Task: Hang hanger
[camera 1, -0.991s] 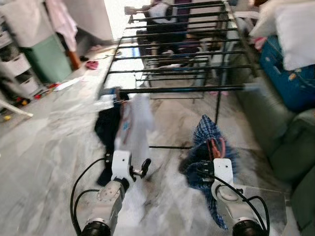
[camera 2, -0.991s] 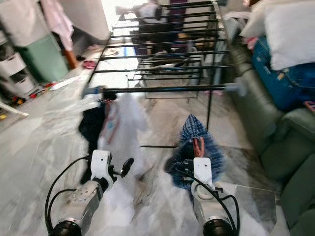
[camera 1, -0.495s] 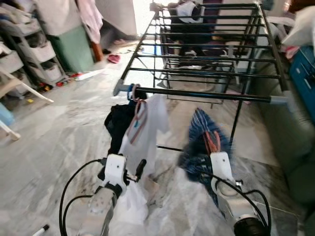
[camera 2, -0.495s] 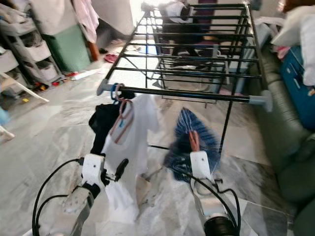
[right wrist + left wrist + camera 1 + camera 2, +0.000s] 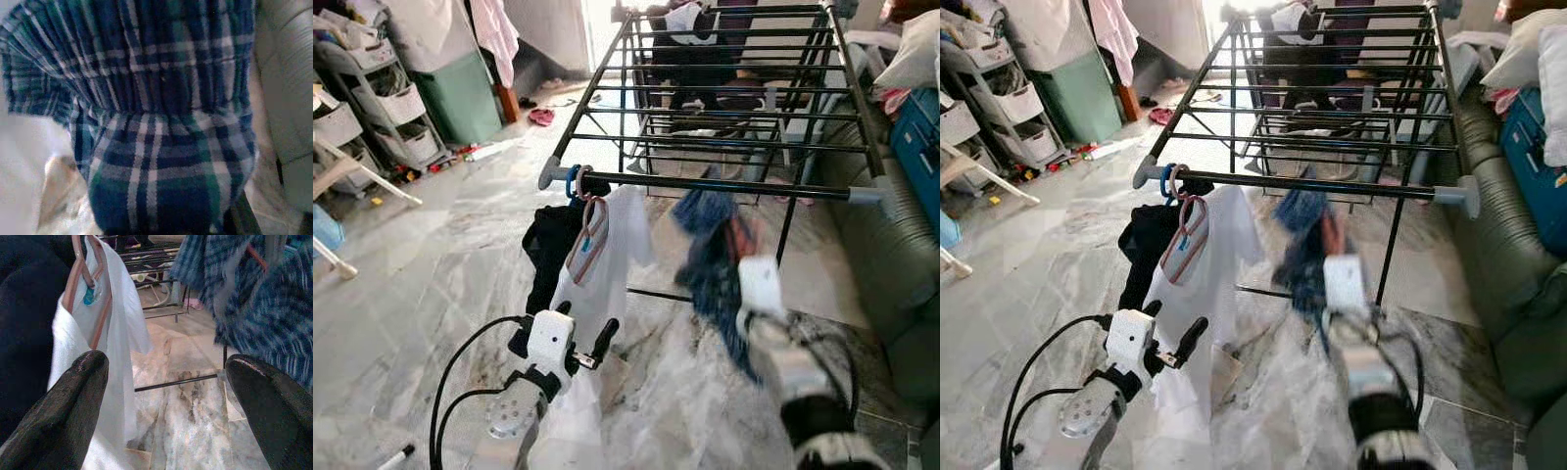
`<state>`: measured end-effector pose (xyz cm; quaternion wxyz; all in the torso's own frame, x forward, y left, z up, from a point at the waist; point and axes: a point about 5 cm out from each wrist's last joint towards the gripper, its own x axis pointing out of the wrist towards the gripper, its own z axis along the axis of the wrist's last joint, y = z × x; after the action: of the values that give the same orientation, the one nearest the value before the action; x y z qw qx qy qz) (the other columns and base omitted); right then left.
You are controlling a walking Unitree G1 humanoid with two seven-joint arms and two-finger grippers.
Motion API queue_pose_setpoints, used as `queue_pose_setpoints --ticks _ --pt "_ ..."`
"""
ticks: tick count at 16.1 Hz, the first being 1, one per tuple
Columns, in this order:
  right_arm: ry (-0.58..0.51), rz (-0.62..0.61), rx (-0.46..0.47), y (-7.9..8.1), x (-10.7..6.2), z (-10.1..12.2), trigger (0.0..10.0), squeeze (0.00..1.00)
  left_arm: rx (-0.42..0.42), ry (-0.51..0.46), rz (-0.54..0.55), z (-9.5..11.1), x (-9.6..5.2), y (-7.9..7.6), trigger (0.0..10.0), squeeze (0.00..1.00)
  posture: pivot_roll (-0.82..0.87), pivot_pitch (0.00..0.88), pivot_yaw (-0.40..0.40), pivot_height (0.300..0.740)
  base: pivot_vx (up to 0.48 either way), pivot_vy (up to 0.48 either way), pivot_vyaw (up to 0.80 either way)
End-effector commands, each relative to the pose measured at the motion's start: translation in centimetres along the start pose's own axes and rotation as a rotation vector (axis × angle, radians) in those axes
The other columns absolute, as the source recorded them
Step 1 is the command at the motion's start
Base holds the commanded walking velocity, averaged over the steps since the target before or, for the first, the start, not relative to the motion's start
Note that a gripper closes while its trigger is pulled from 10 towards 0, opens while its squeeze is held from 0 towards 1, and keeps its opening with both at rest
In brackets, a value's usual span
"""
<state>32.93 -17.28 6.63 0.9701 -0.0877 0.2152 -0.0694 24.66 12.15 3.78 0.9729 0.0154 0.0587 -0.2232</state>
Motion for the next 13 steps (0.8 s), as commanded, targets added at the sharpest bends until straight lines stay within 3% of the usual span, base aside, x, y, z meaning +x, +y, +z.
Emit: queue_pose_setpoints --ticks 1,6,9,13 --pt "-0.017 -0.003 0.034 -0.3 0.3 1.2 10.0 0.0 0.011 0.018 0.008 -0.1 -0.4 0.5 10.0 0.0 -0.14 0.009 0.092 0.74 0.0 0.0 0.0" --pt "-0.004 0.005 0.108 -0.8 1.5 3.9 10.0 0.0 0.011 0.034 0.022 -0.3 -0.6 0.8 10.0 0.0 -0.13 0.009 0.086 0.74 0.0 0.0 0.0" --pt "-0.003 -0.002 0.105 -0.7 2.1 5.7 10.0 0.0 0.009 0.03 0.023 0.0 -0.6 0.5 10.0 0.0 -0.12 0.012 0.082 0.74 0.0 0.0 0.0" --pt "0.059 -0.003 0.142 -0.1 2.6 6.4 10.0 0.0 0.007 0.03 0.021 0.5 -0.5 0.2 10.0 0.0 -0.12 0.013 0.077 0.74 0.0 0.0 0.0"
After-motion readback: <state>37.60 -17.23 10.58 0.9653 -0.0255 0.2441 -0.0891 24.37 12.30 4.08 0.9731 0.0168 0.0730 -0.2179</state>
